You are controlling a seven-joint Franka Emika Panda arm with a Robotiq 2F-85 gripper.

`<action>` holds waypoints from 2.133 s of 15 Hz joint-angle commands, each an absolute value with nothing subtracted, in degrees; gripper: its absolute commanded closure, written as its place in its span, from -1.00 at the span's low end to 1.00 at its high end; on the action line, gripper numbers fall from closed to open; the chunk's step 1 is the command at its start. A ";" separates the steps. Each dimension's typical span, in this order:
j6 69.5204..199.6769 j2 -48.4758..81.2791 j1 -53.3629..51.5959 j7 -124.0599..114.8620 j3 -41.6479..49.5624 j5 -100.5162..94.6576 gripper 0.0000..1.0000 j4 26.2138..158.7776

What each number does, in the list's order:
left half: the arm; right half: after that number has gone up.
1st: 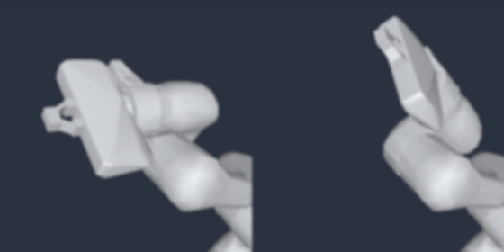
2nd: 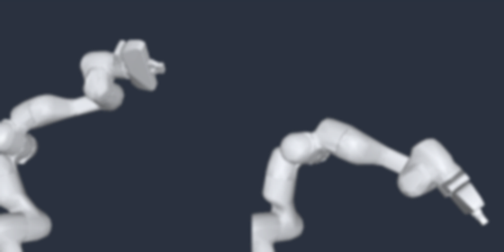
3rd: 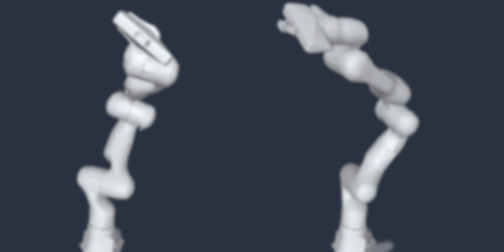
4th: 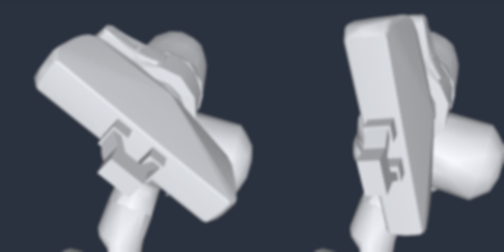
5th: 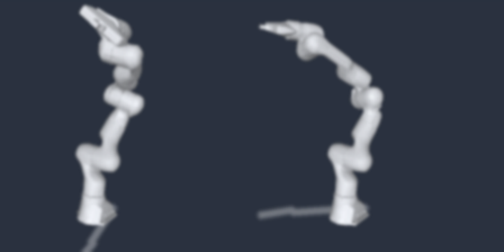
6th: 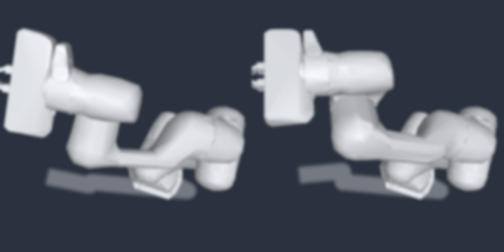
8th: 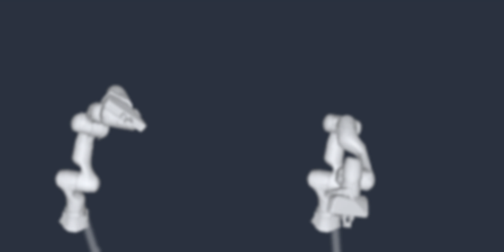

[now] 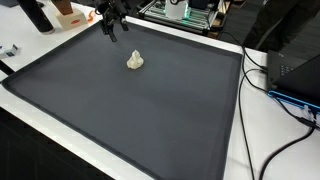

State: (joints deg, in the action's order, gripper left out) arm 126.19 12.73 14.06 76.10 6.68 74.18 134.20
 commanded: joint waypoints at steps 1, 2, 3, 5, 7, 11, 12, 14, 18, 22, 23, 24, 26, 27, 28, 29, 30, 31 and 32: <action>123.84 15.36 13.76 73.95 8.35 77.74 -1.00 134.18; 123.75 15.99 13.61 72.94 8.53 77.72 -1.00 133.99; 123.74 16.63 13.45 71.47 8.64 77.34 -1.00 133.68; 123.67 17.71 13.19 68.47 8.69 76.65 -1.00 133.07; 123.97 18.74 12.74 64.55 8.69 75.72 -1.00 132.19; 124.30 20.38 11.70 55.74 8.65 73.16 -1.00 129.88; 124.56 20.78 11.36 53.56 8.62 72.31 -1.00 129.23; 124.85 21.58 10.85 49.15 8.55 70.31 -1.00 127.82; 126.20 23.06 9.63 39.35 8.37 64.07 -1.00 124.80; 127.53 24.59 8.54 29.64 7.90 56.04 -1.00 121.72; 127.79 24.97 8.26 27.30 7.69 53.90 -1.00 120.89; 127.85 25.33 8.07 25.09 7.46 51.76 -1.00 120.14; 128.01 26.08 7.34 20.43 7.15 47.08 -1.00 118.51; 128.16 26.42 6.94 18.09 7.02 44.66 -1.00 117.69; 128.02 26.77 6.69 15.97 6.80 42.31 -1.00 116.89; 128.02 27.17 6.22 13.51 6.67 39.69 -1.00 115.95; 127.90 27.55 5.87 11.29 6.49 37.20 -1.00 115.09; 127.74 27.90 5.59 9.16 6.25 34.77 -1.00 114.19; 127.36 28.31 4.98 6.31 6.24 31.61 -1.00 113.23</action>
